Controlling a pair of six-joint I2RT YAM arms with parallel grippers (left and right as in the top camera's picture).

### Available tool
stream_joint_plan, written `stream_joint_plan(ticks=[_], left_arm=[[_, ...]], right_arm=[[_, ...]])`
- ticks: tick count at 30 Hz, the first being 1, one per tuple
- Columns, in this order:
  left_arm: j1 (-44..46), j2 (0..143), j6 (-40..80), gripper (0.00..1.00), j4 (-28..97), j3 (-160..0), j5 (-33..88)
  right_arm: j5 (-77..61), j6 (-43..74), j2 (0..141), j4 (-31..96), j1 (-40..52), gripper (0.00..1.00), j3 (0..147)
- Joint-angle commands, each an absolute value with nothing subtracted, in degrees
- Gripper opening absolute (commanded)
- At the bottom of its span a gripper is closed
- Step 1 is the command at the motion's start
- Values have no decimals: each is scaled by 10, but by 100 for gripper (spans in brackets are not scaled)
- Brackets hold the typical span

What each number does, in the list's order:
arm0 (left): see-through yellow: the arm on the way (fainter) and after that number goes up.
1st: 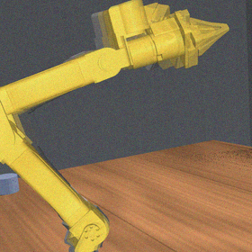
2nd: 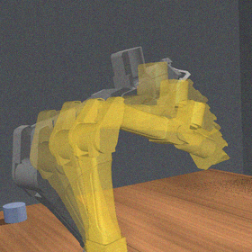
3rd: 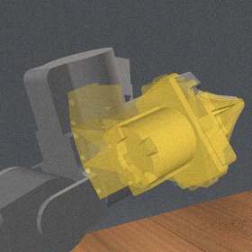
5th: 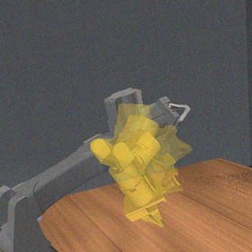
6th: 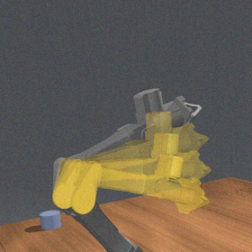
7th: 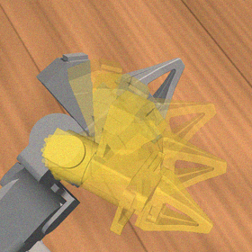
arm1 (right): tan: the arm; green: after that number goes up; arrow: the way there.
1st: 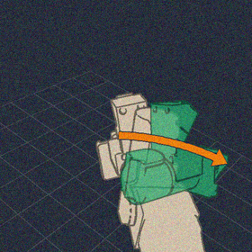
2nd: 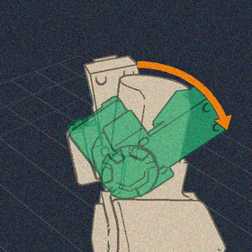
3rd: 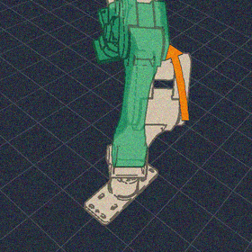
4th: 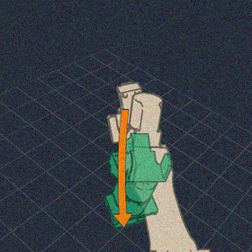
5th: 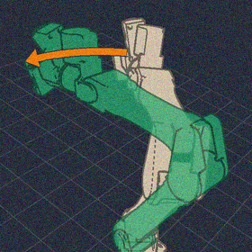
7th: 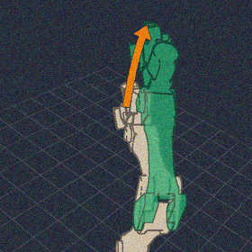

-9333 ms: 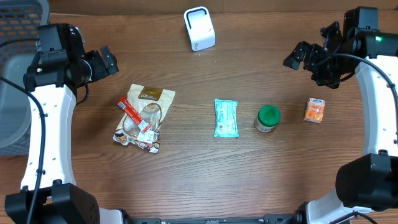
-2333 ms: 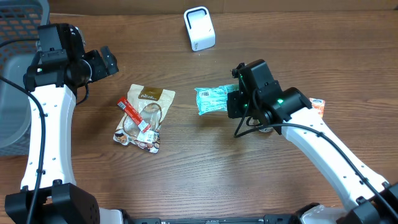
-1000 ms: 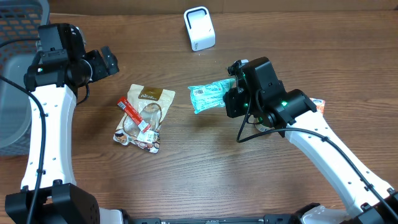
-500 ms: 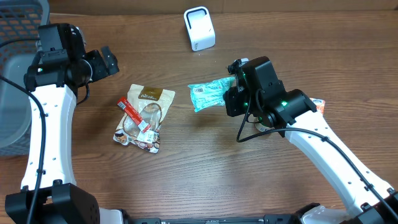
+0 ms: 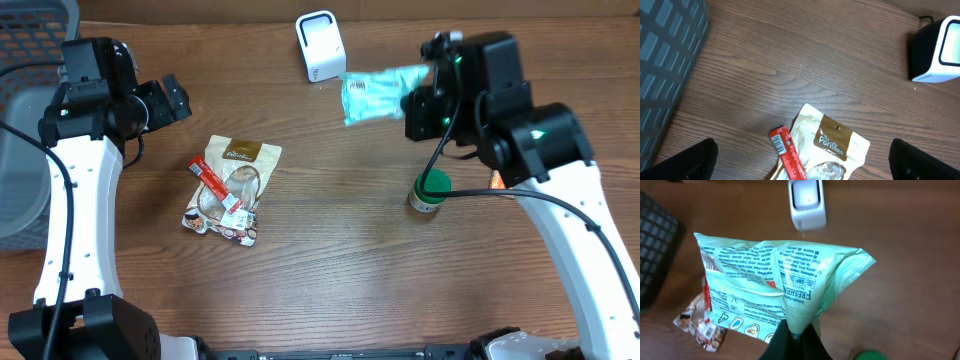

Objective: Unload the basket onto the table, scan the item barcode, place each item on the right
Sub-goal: 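Carry the wipes pack to the white scanner and hold it over it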

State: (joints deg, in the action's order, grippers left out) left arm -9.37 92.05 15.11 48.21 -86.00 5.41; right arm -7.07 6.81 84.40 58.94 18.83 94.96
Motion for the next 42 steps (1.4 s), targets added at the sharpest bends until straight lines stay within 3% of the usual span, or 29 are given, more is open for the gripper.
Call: stream_joint_plan(ticks=[1,17,27,37,42], left_arm=[[-89,915,159,100,481,-874,58],[-89,915,159,100,482,-874,58],[-89,915,159,100,482,-874,58],[-89,915,159,100,481,-874,58],[-89,915,159,100,482,-874,58]], right_arm=[[-36,10,861,564,188,3,981],[202,-225,1062,228,222,4,981],[367,-474,1237,-145,265,4,981],[401,-684,1369,-433,293,4,980],[405,-730,1407,-475,302,4,980]])
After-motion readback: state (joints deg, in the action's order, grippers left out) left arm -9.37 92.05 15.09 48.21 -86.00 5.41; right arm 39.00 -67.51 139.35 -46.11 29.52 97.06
